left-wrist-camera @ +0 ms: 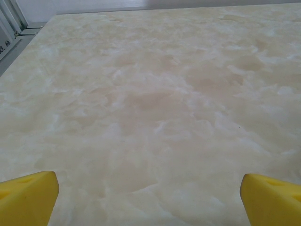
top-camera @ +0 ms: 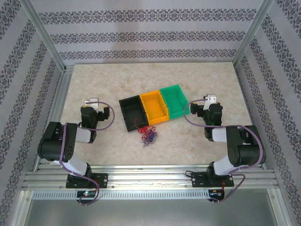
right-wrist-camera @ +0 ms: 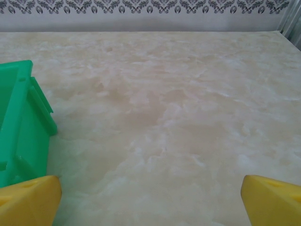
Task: Untangle the cables
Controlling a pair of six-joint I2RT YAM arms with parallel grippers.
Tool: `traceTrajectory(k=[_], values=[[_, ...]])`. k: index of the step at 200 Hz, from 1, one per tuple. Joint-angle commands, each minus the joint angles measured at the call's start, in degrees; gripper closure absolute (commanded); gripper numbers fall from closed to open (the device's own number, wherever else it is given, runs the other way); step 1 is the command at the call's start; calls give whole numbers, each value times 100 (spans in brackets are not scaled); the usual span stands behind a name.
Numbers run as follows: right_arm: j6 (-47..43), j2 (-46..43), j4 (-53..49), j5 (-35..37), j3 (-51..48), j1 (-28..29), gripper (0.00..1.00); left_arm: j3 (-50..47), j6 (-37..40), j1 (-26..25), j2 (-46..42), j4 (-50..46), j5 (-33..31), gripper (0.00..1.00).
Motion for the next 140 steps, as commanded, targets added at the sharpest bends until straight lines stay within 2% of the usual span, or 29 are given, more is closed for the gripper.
traceTrajectory(k=[1,14,25,45,60,66,73,79,95,112,140], values=[[102,-14,67,-223,85,-77,2,111,-58,75,-28,119,70,1],[102,-21,75,-223,72,-80,2,110,-34,80,-36,156,65,1],[179,-107,8,-29,127,-57,2,205,-5,43,-305,-278,53,1],[158,-958,-1949,207,757,66,2,495,121,-79,-1058,-1373,-42,0],[530,-1406,-3236,389,1303,237,9,830,-90,-186,-1599,-2455,-280,14],[692,-1524,-3616,549,1475,374,10,1004,-294,-216,-1752,-2882,-400,16],[819,-1648,-3844,722,1567,572,10,1167,-585,-303,-1869,-3224,-618,12],[928,-1741,-3902,892,1574,781,11,1209,-842,-429,-1939,-3312,-756,0],[1137,-1898,-4117,1326,1612,1382,11,1256,-1545,-811,-2003,-3513,-650,1],[1488,-1943,-4286,2053,1639,2023,11,1678,-2343,-1264,-1751,-4382,-358,1],[2237,-1899,-4240,2416,1528,2658,13,1937,-3308,-2095,-1377,-5037,-386,1]])
